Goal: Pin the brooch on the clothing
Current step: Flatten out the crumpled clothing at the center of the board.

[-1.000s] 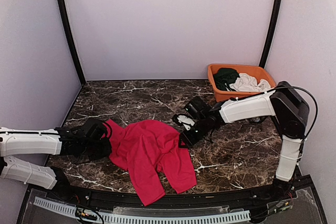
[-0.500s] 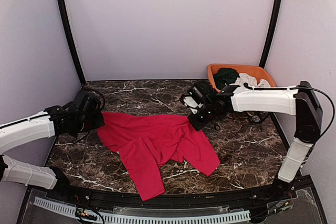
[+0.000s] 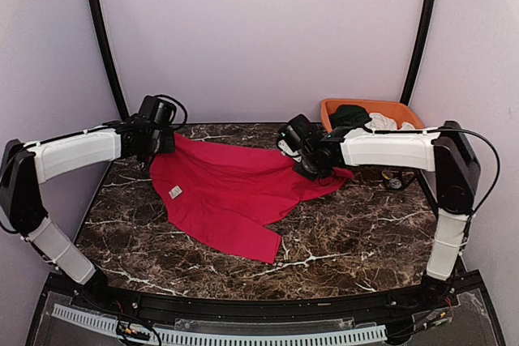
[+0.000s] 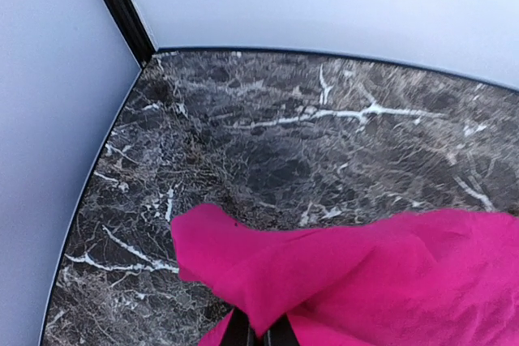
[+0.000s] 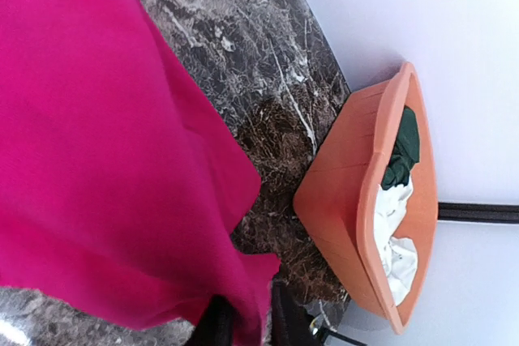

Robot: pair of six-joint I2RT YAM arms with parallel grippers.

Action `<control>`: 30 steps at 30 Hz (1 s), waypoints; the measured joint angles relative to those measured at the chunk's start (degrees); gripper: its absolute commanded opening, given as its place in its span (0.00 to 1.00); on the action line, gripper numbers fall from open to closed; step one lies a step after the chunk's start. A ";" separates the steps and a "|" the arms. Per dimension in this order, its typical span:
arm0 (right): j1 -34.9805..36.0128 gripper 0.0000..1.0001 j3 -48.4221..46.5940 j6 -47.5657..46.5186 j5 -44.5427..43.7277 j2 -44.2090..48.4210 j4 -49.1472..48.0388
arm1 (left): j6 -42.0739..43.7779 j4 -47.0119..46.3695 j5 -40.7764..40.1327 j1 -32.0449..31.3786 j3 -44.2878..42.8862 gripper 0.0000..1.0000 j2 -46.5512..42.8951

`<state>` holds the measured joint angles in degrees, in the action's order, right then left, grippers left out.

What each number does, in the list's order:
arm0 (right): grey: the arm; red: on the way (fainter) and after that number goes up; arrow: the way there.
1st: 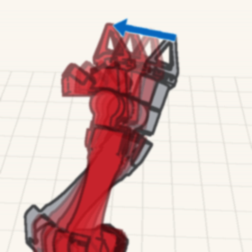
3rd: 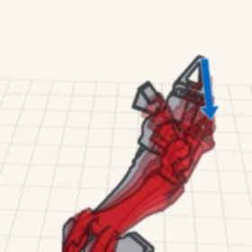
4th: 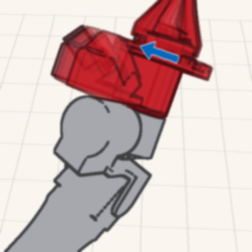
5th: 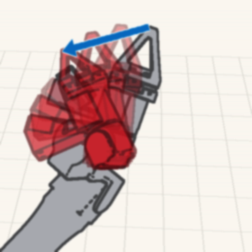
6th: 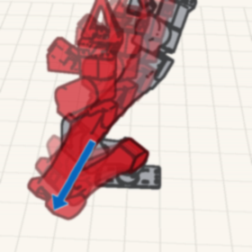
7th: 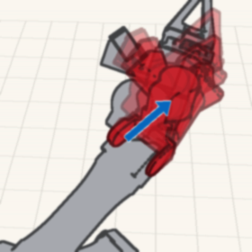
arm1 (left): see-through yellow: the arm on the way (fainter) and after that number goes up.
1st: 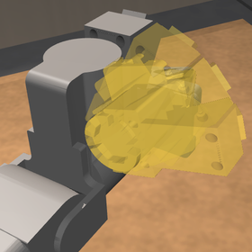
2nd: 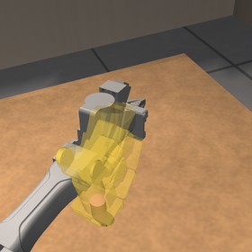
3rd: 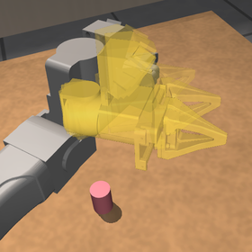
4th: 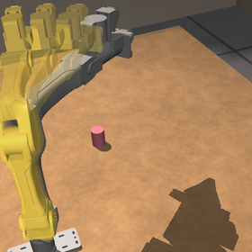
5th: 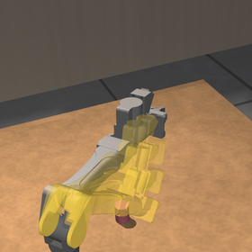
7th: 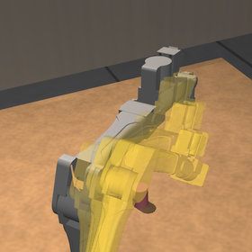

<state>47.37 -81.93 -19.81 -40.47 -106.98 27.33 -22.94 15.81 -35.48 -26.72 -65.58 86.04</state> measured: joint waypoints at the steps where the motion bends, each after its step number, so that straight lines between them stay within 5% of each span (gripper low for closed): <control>1: -0.26 0.40 -0.94 -0.85 -1.36 -2.84 -0.59 | 0.68 -0.28 0.59 0.72 -1.36 0.05 3.82; 3: -1.14 0.73 -3.69 -1.49 -4.15 -8.81 -1.70 | 1.42 -0.76 1.25 1.99 -4.48 0.23 11.47; 4: -1.62 0.87 -4.96 -1.38 -5.18 -11.23 -1.88 | 1.81 -0.85 1.33 2.43 -5.99 0.46 14.93; 8: -3.23 0.98 -6.78 -0.26 -8.00 -15.21 -1.38 | 1.75 0.20 1.66 3.43 -10.91 0.95 23.67; 18: -3.63 0.99 -4.02 10.34 -4.24 1.33 6.56 | 0.00 1.40 5.20 2.19 -9.90 0.99 10.47; 24: -3.63 0.99 -0.94 15.80 1.66 10.12 10.84 | 3.56 -1.68 10.54 -13.90 -5.84 0.99 1.70; 30: -3.63 0.99 2.99 19.54 5.60 16.65 13.55 | 3.17 -0.98 17.42 -26.29 -2.36 0.99 9.94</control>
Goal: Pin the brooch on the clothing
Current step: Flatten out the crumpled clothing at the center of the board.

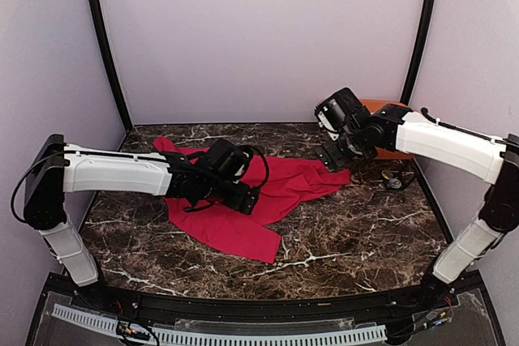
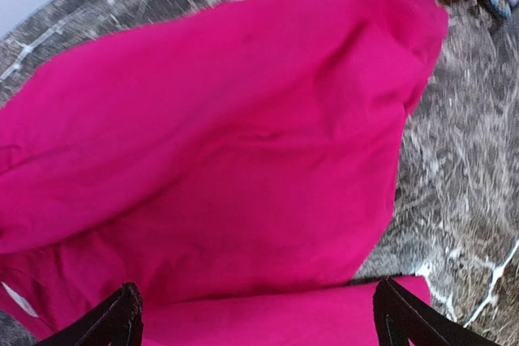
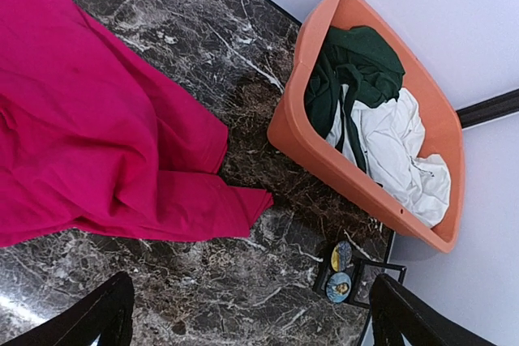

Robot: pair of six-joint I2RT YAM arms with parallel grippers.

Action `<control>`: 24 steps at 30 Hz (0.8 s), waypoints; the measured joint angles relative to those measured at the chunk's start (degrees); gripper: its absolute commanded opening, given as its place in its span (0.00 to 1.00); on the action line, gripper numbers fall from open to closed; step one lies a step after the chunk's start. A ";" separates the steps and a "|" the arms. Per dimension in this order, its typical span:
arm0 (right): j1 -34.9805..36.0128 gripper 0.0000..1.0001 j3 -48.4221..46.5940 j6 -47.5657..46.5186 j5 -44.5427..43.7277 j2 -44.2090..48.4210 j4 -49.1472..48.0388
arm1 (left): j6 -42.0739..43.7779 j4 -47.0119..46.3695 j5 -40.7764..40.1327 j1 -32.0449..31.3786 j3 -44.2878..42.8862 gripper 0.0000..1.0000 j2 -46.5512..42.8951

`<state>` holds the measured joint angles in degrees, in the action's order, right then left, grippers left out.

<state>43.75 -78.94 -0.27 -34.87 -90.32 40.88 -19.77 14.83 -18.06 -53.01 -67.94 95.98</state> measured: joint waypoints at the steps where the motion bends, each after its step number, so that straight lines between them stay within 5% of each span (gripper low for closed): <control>1: 0.00 0.99 0.09 0.31 0.37 0.74 0.09 | -0.28 0.39 0.74 -0.98 0.07 0.99 1.68; 16: 0.00 0.99 0.37 2.58 2.38 4.83 1.66 | -3.56 7.06 8.35 -7.26 -6.49 0.96 14.05; 20: 0.00 0.99 0.37 2.56 3.30 4.83 1.62 | -3.96 9.77 9.05 -7.26 -6.40 0.74 15.54; 22: 0.00 0.99 0.33 2.54 3.74 4.83 1.62 | -4.39 10.58 9.35 -7.26 -5.92 0.56 15.63; 24: 0.00 0.99 0.20 2.54 4.13 4.81 1.64 | -4.76 10.99 9.70 -7.26 -5.18 0.28 15.63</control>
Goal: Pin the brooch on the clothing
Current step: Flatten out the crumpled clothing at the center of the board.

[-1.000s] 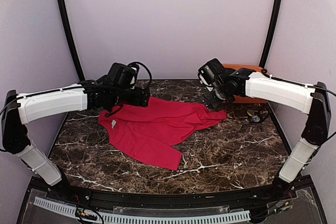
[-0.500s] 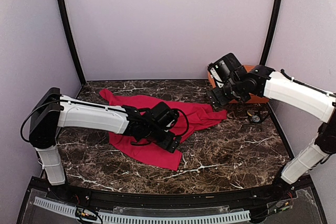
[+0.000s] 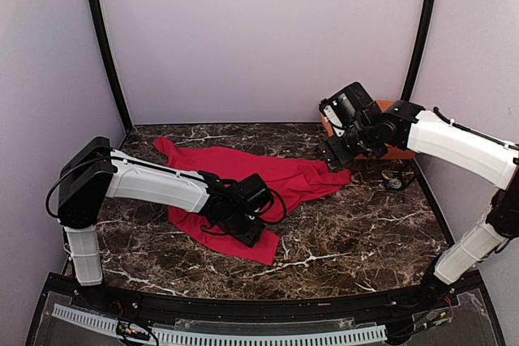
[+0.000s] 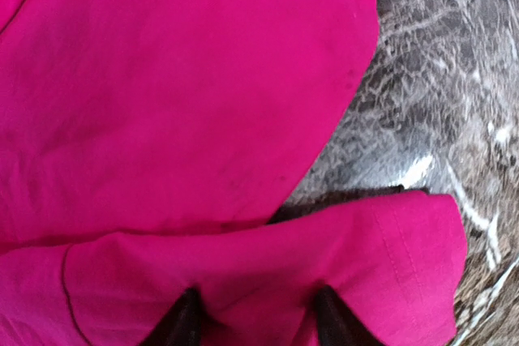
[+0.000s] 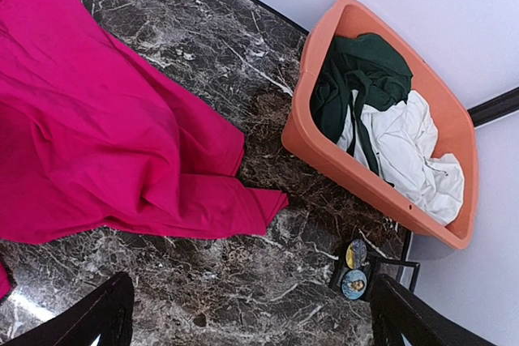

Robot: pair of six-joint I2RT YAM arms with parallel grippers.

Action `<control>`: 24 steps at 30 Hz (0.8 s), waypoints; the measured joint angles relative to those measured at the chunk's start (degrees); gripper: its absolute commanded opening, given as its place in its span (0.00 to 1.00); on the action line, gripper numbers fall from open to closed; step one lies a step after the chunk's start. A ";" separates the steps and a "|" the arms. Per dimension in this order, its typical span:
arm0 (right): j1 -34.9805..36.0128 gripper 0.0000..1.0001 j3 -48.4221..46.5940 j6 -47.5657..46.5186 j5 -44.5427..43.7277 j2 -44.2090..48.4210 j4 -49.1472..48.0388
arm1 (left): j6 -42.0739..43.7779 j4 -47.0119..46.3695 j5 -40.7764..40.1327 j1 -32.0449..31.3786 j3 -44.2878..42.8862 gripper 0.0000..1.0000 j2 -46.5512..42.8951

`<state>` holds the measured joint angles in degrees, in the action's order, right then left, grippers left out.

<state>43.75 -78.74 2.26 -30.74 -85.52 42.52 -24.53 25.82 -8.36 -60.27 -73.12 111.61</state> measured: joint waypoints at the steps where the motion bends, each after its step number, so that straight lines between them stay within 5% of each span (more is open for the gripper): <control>1: 0.00 0.99 -0.11 0.00 0.15 0.00 -0.02 | -0.09 0.00 -0.13 0.00 0.52 0.10 -0.11; 4: 0.11 0.99 -0.55 -0.02 0.52 -0.02 -0.07 | -0.13 0.07 -0.26 0.11 2.47 0.01 -1.53; 15: 0.13 0.99 -2.08 -2.49 4.57 -2.60 -0.55 | 3.56 7.45 4.76 0.09 14.03 0.01 -21.84; 20: 0.11 0.99 -3.02 -3.48 6.56 -7.41 -0.46 | 7.58 13.35 6.25 0.11 13.90 0.16 -29.27; 24: -0.55 0.99 -5.11 -3.65 6.80 -12.37 -0.59 | 9.68 16.04 10.67 0.07 14.67 0.01 -27.69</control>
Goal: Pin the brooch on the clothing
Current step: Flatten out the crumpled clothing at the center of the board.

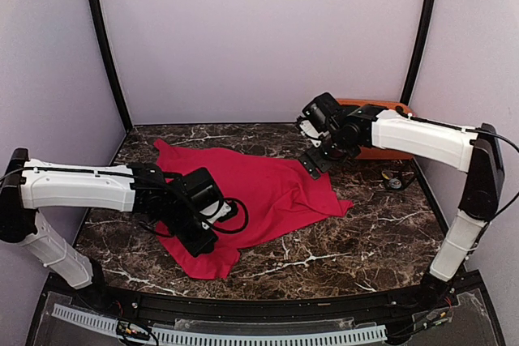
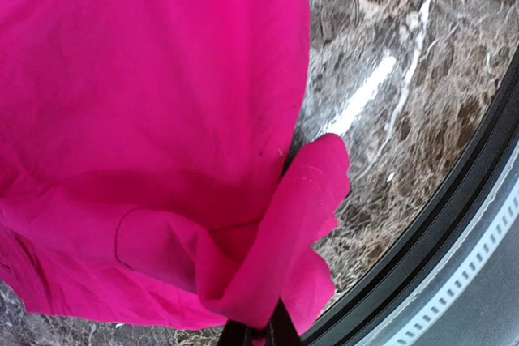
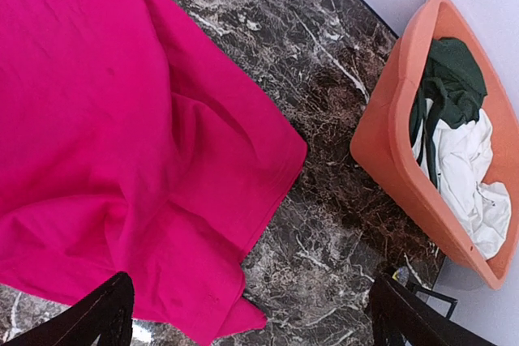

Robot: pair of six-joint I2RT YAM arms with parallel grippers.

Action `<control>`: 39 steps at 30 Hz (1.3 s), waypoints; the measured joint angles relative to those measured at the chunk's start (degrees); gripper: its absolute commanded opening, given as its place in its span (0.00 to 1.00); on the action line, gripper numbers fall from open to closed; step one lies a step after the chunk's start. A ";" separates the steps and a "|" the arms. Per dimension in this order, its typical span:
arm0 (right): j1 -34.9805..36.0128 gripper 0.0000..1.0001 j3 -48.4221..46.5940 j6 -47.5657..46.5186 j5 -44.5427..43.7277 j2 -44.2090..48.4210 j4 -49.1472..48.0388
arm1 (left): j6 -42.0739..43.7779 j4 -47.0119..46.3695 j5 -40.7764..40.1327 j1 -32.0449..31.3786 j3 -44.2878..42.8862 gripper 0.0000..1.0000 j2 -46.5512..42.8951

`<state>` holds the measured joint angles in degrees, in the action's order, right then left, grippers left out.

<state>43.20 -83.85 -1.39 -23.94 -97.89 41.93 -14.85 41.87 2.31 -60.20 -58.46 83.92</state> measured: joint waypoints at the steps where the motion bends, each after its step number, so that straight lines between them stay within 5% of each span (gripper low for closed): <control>1: -0.35 0.99 -0.61 0.00 0.07 -1.38 -0.04 | 0.48 0.55 0.31 -0.07 0.33 0.01 0.31; 5: -3.26 0.99 -2.38 0.24 1.42 -6.12 -0.28 | 1.75 4.63 -0.70 -0.07 0.98 0.02 0.48; 9: -5.92 0.99 -6.19 0.44 2.29 -10.86 -0.63 | 2.21 7.76 -3.65 -0.07 0.57 0.32 0.09; 11: -6.64 0.99 -9.57 0.39 2.27 -14.01 -0.94 | 2.01 8.83 -4.87 -0.07 0.42 0.20 -0.59; 12: -6.75 0.99 -11.37 0.39 2.34 -15.72 -1.22 | 1.84 9.11 -5.11 -0.07 0.33 0.06 -1.22; 14: -6.75 0.98 -14.53 0.37 2.49 -18.86 -1.66 | 1.31 9.33 -5.31 0.07 0.04 0.02 -2.89; 15: -6.75 0.99 -16.31 0.31 2.60 -20.50 -1.64 | 1.70 9.66 -5.38 0.37 -0.37 0.07 -4.11; 16: -6.75 0.99 -18.12 0.20 2.78 -22.34 -1.77 | 1.79 10.03 -5.35 0.70 -0.92 0.28 -5.49; 19: -6.75 0.99 -21.73 0.15 3.72 -26.08 -1.77 | 1.68 11.41 -6.71 2.23 -2.60 0.49 -10.01; 20: -6.75 0.99 -22.95 0.15 4.09 -27.19 -1.60 | 1.51 11.41 -7.82 3.37 -2.82 0.64 -11.80; 24: -6.75 0.98 -28.06 0.20 5.51 -30.71 -1.53 | -0.79 9.07 -12.68 11.61 -2.89 0.85 -17.84; 30: -6.82 0.98 -35.52 0.46 6.88 -35.67 -1.36 | -4.63 -1.95 -20.28 21.27 -1.62 0.92 -12.92; 39: -7.10 0.93 -36.83 1.44 10.40 -40.94 -0.70 | -7.74 -11.17 -21.38 21.64 -2.86 0.93 12.41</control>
<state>36.10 -120.68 0.05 -13.54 -138.82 41.23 -22.59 30.70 -19.07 -38.57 -61.32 96.33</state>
